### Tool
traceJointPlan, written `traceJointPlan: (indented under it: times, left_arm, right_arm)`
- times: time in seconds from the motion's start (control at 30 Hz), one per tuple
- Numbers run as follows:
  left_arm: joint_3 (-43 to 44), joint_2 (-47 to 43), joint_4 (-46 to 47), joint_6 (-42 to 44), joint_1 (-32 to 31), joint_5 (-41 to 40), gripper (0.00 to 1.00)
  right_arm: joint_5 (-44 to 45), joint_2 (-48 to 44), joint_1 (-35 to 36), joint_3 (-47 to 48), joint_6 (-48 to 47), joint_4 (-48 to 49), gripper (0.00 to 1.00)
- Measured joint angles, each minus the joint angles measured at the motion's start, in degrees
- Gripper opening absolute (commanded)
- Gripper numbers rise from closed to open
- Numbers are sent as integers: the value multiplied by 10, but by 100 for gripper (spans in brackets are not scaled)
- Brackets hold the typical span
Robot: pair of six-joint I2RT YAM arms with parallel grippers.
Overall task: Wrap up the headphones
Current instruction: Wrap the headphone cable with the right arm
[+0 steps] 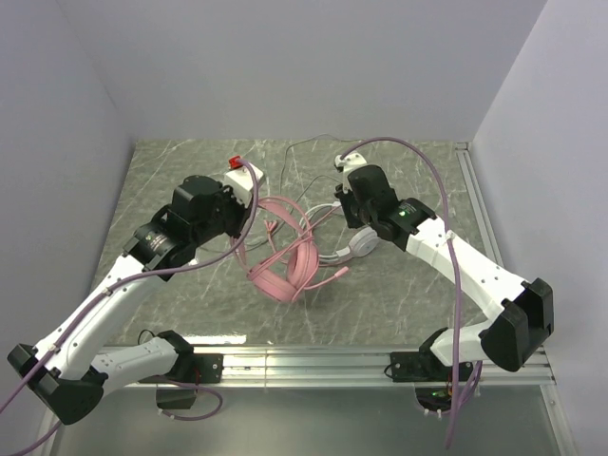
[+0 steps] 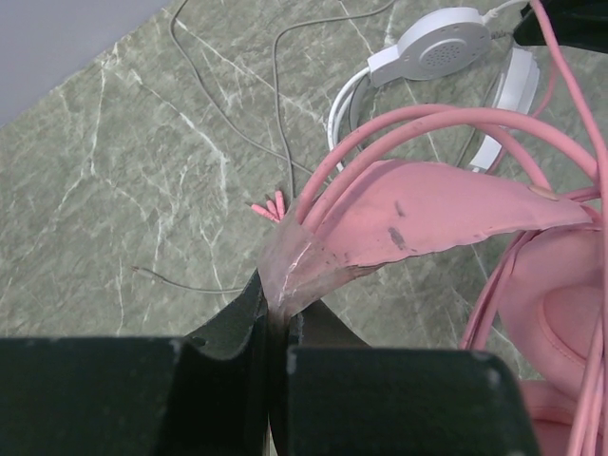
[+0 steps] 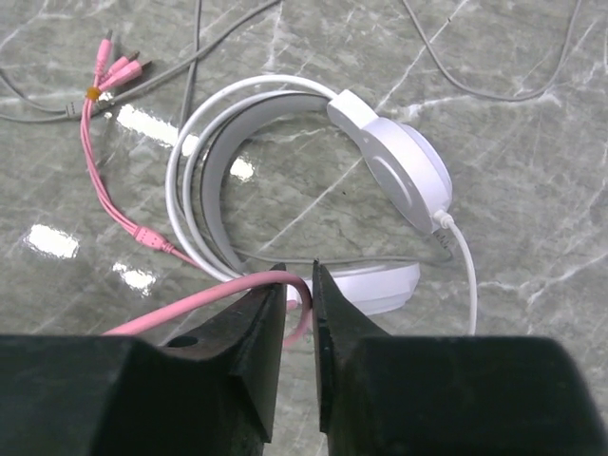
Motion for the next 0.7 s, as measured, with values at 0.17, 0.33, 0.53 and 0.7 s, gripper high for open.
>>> traceJointPlan:
  times: [0.17, 0.33, 0.53, 0.7]
  left_arm:
    - [27, 1, -27, -9, 2, 17, 0]
    - [105, 22, -75, -66, 3, 23, 0]
    - [194, 71, -120, -143, 3, 28, 0]
    - [201, 79, -143, -177, 3, 35, 0]
  right_arm:
    - [-18, 0, -5, -16, 0, 31, 22]
    - [-70, -1, -12, -56, 1, 96, 21]
    - [-141, -1, -18, -106, 11, 185, 27]
    - [-204, -9, -29, -161, 19, 277, 35]
